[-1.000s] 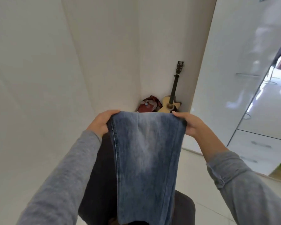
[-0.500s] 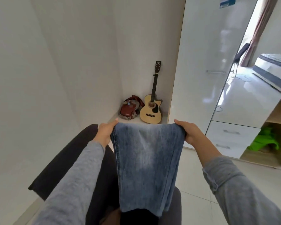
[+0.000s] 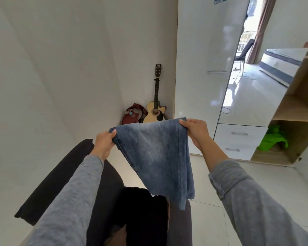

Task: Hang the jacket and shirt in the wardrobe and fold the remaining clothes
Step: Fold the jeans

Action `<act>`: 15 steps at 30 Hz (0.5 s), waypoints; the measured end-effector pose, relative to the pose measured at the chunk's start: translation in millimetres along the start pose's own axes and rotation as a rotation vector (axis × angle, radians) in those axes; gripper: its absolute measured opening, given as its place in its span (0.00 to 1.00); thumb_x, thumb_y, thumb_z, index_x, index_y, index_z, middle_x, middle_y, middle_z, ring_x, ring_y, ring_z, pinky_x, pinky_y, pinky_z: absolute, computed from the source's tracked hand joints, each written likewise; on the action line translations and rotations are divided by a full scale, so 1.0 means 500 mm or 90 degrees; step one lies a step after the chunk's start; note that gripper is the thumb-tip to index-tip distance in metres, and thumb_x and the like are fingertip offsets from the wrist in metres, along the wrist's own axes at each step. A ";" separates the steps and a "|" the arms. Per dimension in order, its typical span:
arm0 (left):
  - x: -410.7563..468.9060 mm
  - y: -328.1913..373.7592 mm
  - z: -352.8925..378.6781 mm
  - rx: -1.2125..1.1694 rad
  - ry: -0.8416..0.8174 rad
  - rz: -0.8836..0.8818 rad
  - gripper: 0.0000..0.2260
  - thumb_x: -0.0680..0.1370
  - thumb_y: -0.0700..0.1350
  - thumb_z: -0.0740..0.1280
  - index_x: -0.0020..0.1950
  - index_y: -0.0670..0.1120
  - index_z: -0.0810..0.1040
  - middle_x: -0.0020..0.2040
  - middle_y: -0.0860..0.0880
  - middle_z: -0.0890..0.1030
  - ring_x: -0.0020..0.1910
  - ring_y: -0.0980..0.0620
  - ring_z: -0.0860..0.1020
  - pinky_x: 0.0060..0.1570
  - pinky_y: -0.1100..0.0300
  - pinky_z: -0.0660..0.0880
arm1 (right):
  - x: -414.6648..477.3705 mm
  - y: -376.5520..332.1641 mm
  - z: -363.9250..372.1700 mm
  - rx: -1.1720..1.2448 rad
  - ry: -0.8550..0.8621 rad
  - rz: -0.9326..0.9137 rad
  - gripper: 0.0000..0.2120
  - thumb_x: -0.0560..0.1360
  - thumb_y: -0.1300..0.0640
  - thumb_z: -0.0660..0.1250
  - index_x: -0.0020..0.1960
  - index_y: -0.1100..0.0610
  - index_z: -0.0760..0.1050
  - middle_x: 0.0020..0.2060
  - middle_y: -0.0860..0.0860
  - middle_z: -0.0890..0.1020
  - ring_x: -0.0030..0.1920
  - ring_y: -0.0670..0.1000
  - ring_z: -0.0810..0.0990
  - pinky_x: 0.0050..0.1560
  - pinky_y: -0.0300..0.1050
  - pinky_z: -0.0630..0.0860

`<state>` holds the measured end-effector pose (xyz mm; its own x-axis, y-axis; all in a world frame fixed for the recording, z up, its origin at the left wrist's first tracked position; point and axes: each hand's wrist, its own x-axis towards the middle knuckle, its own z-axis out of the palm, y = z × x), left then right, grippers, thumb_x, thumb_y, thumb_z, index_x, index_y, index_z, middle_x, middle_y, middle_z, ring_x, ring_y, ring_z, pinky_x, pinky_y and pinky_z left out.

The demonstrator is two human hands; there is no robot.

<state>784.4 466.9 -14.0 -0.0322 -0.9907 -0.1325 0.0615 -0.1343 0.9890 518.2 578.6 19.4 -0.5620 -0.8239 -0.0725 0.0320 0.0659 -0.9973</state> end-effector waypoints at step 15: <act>0.000 -0.058 0.012 0.200 -0.036 0.044 0.06 0.82 0.41 0.57 0.46 0.44 0.70 0.42 0.47 0.75 0.42 0.49 0.75 0.47 0.50 0.76 | 0.002 0.076 -0.012 -0.044 -0.041 -0.003 0.12 0.80 0.60 0.60 0.62 0.58 0.66 0.55 0.51 0.75 0.52 0.48 0.76 0.46 0.39 0.75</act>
<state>776.5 470.8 -42.1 -0.0950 -0.9931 -0.0686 -0.2451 -0.0435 0.9685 514.0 583.4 -18.6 -0.5078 -0.8586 -0.0700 -0.0290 0.0982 -0.9947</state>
